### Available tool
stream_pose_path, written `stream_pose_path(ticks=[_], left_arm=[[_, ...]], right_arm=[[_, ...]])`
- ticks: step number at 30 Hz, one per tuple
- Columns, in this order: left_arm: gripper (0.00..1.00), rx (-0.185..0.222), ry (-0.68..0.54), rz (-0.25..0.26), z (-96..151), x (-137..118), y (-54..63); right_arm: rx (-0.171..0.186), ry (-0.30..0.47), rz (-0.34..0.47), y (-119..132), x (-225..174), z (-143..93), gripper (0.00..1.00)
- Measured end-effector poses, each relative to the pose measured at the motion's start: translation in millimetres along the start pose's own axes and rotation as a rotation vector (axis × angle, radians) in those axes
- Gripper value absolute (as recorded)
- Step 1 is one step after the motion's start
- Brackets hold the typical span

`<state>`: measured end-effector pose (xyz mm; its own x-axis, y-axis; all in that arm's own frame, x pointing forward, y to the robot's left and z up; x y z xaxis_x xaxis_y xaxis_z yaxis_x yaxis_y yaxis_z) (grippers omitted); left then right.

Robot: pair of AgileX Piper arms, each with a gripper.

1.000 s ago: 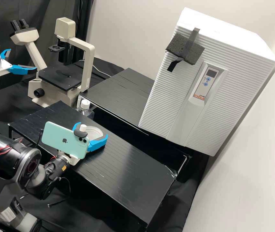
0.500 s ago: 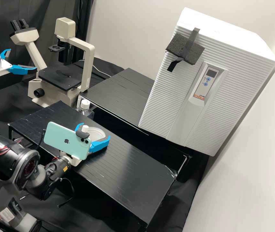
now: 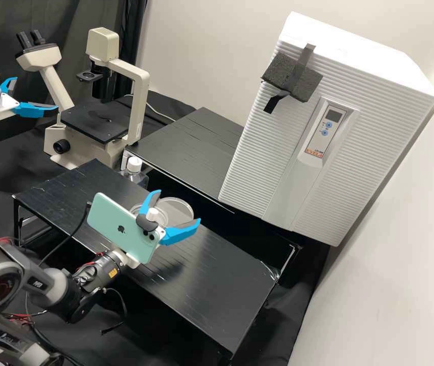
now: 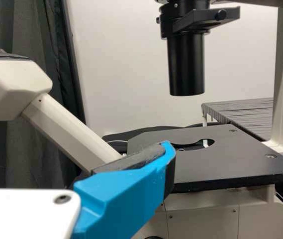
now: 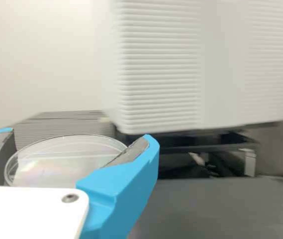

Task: Open the petri dish lid.

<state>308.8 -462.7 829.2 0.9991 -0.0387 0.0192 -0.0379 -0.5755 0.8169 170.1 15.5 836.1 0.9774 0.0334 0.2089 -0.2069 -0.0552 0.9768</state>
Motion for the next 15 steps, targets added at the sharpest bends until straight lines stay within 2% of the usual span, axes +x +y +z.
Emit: stream_pose_path(ticks=[4, 8, 11, 15], left_arm=[[1.0, 0.0, 0.0, 0.0, 0.0, 0.0, 0.0], [1.0, 0.0, 0.0, 0.0, 0.0, 0.0, 0.0], [1.0, 0.0, 0.0, 0.0, 0.0, 0.0, 0.0], [1.0, 0.0, 0.0, 0.0, 0.0, 0.0, 0.0]], right_arm=[[-0.019, -0.1, 0.073, 12.3, 0.2, 17.3, 0.0], [-0.021, -0.185, 0.119, 20.5, -1.0, 31.8, 0.0], [-0.027, -0.206, 0.124, 22.1, -1.4, 35.9, 0.0], [-0.046, -0.193, 0.099, 20.6, -1.0, 35.7, 0.0]])
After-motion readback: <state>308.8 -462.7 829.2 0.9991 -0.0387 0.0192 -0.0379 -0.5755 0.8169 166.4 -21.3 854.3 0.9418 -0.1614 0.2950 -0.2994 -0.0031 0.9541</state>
